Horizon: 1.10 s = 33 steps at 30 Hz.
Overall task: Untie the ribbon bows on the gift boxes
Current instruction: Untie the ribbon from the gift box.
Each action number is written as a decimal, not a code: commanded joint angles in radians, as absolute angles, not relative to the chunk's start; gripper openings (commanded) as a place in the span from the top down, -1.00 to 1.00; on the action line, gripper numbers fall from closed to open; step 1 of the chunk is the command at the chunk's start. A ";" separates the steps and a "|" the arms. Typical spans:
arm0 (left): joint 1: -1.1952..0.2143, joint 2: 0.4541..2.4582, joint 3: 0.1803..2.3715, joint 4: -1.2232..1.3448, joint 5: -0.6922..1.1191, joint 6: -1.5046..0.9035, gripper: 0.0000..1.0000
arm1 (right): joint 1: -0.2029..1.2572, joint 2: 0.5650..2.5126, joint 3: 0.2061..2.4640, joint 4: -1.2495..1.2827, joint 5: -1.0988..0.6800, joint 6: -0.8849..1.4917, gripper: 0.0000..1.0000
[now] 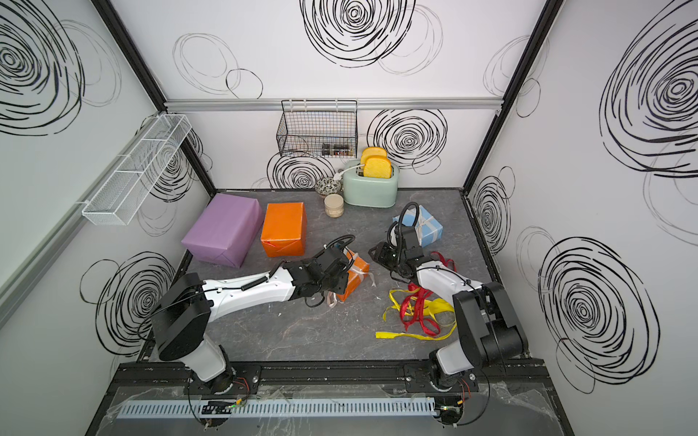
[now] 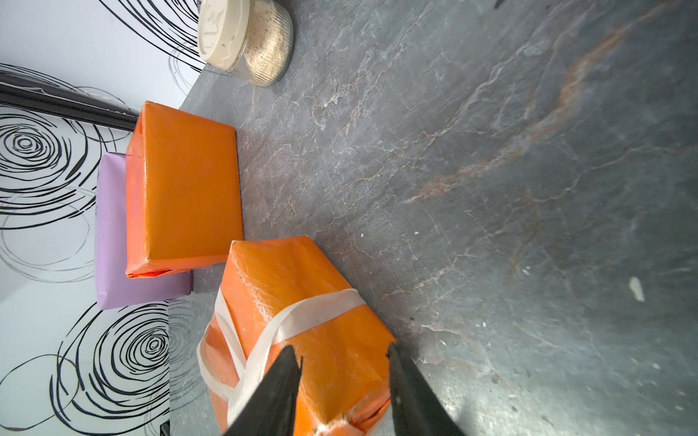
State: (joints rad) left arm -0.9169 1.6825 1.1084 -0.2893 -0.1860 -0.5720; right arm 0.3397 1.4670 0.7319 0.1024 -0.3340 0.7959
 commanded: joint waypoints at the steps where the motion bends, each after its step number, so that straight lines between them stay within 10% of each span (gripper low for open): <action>1: -0.911 1.701 1.137 -0.280 -0.206 -0.567 0.67 | 0.359 1.436 0.717 0.156 -0.300 0.765 0.16; 6: -0.909 1.678 1.124 -0.274 -0.254 -0.572 0.99 | 0.423 1.439 0.757 0.116 -0.234 0.704 0.14; 22: -0.904 1.550 1.022 -0.185 -0.274 -0.592 1.00 | 0.537 1.464 0.840 0.000 -0.031 0.626 0.11; 28: -0.902 1.607 1.064 -0.202 -0.198 -0.585 0.17 | 0.505 1.445 0.813 0.018 -0.064 0.651 0.09; 33: -0.900 1.655 1.099 -0.210 -0.183 -0.580 -0.04 | 0.470 1.428 0.782 0.049 -0.104 0.672 0.09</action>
State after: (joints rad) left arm -0.9066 1.6245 1.0584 -0.2276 -0.2016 -0.5854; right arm 0.4850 1.4605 0.8001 0.0227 -0.0814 0.6521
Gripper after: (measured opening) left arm 0.516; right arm 0.456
